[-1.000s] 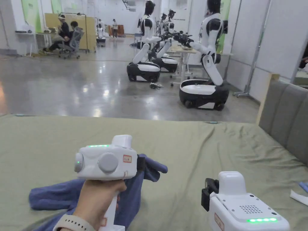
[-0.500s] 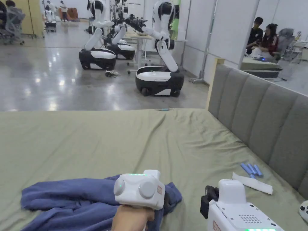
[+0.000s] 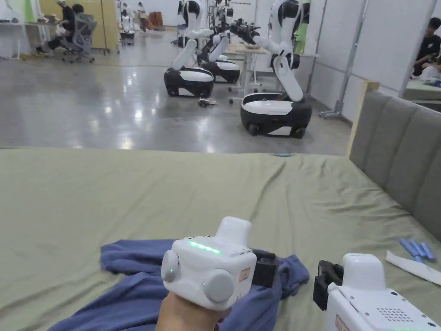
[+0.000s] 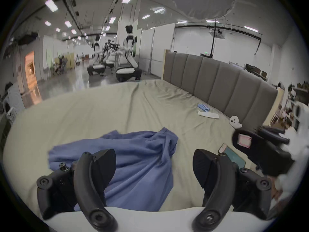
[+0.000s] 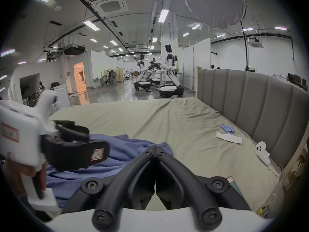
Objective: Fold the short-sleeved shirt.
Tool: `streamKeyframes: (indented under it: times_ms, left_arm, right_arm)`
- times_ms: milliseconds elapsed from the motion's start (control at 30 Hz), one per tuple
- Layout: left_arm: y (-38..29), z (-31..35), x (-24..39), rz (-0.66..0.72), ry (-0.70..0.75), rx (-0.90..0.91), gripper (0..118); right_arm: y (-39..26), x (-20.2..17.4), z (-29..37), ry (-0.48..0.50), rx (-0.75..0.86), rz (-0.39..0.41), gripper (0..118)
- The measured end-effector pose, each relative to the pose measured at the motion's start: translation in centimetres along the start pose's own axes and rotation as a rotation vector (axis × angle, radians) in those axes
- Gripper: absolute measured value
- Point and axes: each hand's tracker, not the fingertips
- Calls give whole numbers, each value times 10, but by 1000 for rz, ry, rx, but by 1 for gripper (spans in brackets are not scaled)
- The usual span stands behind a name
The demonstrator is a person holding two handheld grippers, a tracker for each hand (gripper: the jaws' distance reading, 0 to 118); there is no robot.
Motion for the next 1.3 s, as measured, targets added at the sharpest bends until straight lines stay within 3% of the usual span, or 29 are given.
streamKeyframes:
  times_ms: [33,67,100,167,233,433,567,667,767,800,1033,1067,1167,1300]
  left_arm:
    - [-3,21,-5,-33,21,2,68]
    - [-7,41,-12,-56,56,17,25]
    - [-13,61,-20,-56,87,43,4]
    - [-24,94,-39,10,154,34,4]
    - [-38,127,-66,97,119,18,4]
    - [-94,196,-177,215,327,-107,4]
    - [-143,187,-257,391,352,-341,4]
    - [-168,177,-287,457,314,-402,6]
    - [-178,171,-288,410,412,-436,77]
    - [-181,168,-292,411,423,-432,86]
    - [-215,116,-347,435,425,-496,82]
    - [-214,114,-346,402,448,-492,76]
    - [-213,115,-328,307,443,-514,38]
    - [-206,114,-329,282,428,-498,14]
  right_arm:
    - [0,-9,3,14,1,-7,0]
    - [0,-18,7,32,5,-15,0]
    - [-1,-28,9,54,7,-21,0]
    - [-3,-48,12,83,4,-16,0]
    - [-5,-69,12,118,-4,3,0]
    - [-10,-122,11,207,-35,48,0]
    - [-15,-142,3,236,-56,58,0]
    - [-18,-151,0,243,-69,71,0]
    - [-17,-153,-3,242,-76,82,0]
    - [-17,-153,-4,239,-76,88,0]
    - [-14,-141,-13,207,-87,77,0]
    - [-14,-139,-13,201,-87,79,0]
    - [-13,-133,-16,184,-90,75,0]
    - [-10,-123,-19,175,-96,55,0]
